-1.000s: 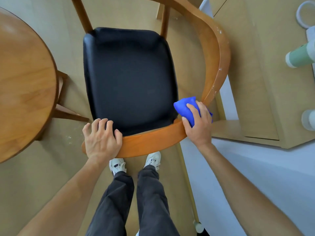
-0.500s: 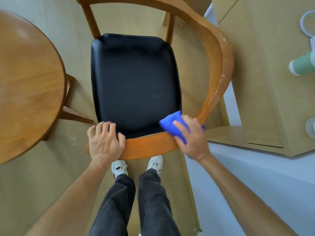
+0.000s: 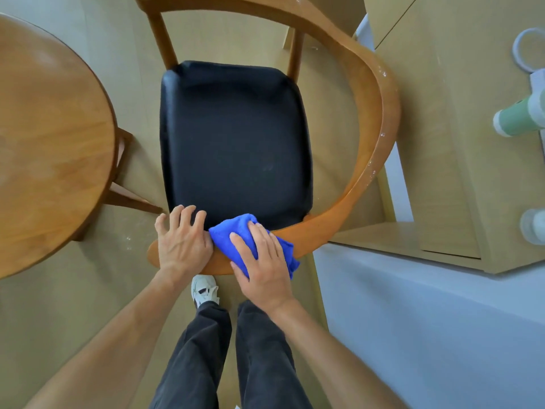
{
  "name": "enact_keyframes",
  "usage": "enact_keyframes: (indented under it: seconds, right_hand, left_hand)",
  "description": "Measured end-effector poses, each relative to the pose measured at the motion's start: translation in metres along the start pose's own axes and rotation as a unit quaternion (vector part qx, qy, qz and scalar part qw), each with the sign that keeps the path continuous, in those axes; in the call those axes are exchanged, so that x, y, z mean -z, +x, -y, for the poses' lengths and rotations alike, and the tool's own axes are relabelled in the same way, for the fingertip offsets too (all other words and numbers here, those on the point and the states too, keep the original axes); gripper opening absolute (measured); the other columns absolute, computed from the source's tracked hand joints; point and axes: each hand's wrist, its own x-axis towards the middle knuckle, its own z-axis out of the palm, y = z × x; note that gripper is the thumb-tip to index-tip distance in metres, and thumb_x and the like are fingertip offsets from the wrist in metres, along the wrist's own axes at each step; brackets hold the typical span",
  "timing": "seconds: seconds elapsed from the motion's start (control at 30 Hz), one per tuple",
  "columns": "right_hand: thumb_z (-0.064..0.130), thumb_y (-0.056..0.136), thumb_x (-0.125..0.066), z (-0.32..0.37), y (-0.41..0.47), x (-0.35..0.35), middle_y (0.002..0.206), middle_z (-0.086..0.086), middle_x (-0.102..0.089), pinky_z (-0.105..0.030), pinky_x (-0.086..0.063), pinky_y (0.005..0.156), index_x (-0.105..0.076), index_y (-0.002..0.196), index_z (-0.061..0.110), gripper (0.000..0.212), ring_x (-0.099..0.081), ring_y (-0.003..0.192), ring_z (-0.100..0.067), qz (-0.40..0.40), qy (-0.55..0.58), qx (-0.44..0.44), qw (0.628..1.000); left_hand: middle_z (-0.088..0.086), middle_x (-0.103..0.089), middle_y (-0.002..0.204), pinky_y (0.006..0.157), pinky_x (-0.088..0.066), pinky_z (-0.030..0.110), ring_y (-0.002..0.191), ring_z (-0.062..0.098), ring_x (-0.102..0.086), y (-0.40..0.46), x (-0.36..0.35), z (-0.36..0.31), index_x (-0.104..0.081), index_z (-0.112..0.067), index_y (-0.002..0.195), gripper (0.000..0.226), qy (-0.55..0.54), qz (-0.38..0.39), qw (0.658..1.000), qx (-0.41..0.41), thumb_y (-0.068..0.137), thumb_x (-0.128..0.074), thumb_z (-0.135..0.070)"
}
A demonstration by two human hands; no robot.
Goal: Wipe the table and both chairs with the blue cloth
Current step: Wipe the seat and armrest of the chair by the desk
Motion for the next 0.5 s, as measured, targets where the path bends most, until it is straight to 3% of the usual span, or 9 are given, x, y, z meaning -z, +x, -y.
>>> enact_keyframes:
  seconds: [0.17,0.37,0.5]
  right_hand:
    - [0.024,0.093,-0.057,-0.081,-0.001,0.031,0.141,-0.017,-0.048,-0.046,-0.035,0.110,-0.051,0.134,0.018,0.042,-0.042,0.133,-0.032,0.046,-0.022,0.094,0.994]
    - [0.029,0.094,-0.054,-0.199,0.028,0.062,0.144,-0.019,-0.044,-0.052,-0.034,0.108,-0.043,0.136,0.019,0.044,-0.036,0.137,-0.033,-0.029,-0.111,0.025,0.993]
    - [0.023,0.091,-0.063,-0.258,0.083,0.084,0.145,-0.016,-0.042,-0.054,-0.031,0.110,-0.045,0.136,0.020,0.049,-0.034,0.137,-0.034,-0.079,-0.220,0.065,0.970]
  left_hand:
    - [0.011,-0.064,0.111,0.100,-0.030,0.056,0.115,0.033,-0.052,0.006,-0.003,-0.053,-0.064,-0.007,0.099,0.038,-0.047,-0.014,0.999,-0.011,0.083,-0.033,-0.022]
    - [0.009,-0.063,0.112,0.104,-0.030,0.058,0.121,0.031,-0.051,0.032,-0.010,-0.154,-0.063,-0.010,0.102,0.041,-0.075,0.045,0.995,-0.053,0.090,-0.031,-0.033]
    - [0.011,-0.061,0.123,0.105,-0.032,0.056,0.126,0.033,-0.048,0.038,-0.015,-0.174,-0.062,-0.012,0.114,0.054,-0.055,0.079,0.993,-0.060,0.094,-0.022,-0.042]
